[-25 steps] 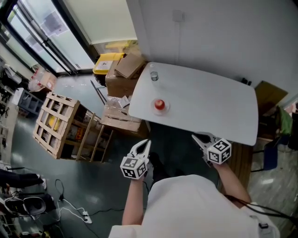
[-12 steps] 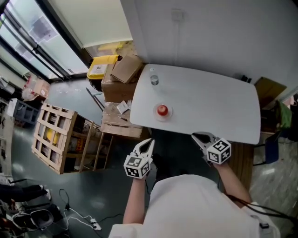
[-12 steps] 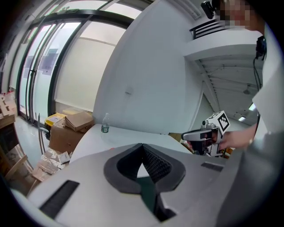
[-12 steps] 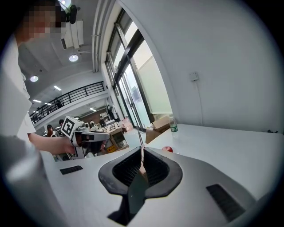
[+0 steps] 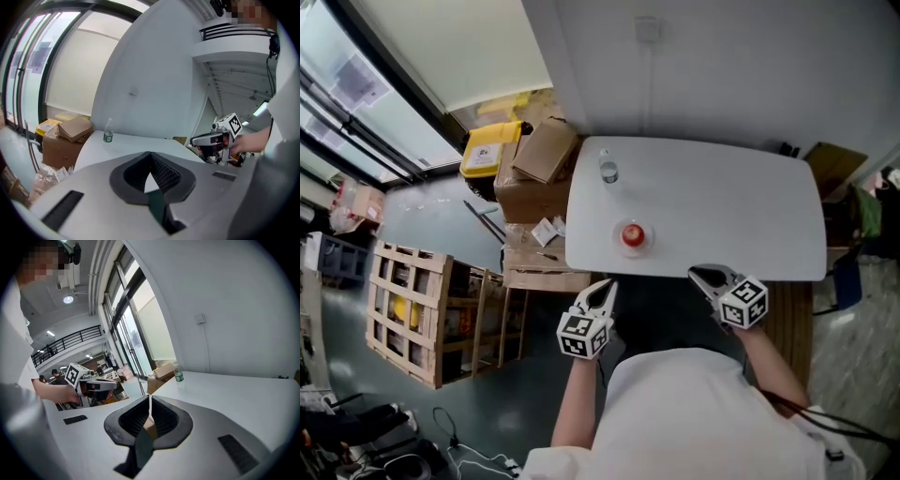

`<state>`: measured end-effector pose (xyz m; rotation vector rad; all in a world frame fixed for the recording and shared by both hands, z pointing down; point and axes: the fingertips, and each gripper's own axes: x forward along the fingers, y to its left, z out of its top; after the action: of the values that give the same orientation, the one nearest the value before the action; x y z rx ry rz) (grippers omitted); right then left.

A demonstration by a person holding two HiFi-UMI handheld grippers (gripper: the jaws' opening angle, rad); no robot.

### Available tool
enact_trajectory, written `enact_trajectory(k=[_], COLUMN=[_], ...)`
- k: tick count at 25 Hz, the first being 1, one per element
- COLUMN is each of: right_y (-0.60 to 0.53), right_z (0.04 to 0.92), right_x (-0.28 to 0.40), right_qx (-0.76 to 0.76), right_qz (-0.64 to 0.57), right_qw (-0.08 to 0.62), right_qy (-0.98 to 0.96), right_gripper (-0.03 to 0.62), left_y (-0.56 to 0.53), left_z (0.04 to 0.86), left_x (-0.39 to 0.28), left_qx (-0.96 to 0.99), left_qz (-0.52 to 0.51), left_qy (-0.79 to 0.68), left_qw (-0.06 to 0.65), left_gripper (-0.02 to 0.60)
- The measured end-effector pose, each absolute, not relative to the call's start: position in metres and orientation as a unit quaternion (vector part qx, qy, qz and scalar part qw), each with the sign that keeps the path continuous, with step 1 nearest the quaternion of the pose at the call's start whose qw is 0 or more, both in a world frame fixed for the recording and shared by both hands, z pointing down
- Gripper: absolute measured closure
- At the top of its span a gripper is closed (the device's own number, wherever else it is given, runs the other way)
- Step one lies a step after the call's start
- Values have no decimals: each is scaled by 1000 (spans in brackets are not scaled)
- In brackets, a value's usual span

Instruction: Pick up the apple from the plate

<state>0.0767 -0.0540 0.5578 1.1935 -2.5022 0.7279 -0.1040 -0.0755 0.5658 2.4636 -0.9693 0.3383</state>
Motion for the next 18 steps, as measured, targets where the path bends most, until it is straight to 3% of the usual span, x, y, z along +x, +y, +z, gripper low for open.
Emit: enact_trajectory(k=[18], right_y=[-84], right_z=[580], right_x=[38], right_qx=[455], right_qz=[274], right_qw=[115], right_qy=[-839], right_gripper=[556], left_y=[-115], left_z=[589], left_x=[-118], left_qx=[925], left_qz=[139], left_qy=[-259], left_qw=[242], left_gripper=[580])
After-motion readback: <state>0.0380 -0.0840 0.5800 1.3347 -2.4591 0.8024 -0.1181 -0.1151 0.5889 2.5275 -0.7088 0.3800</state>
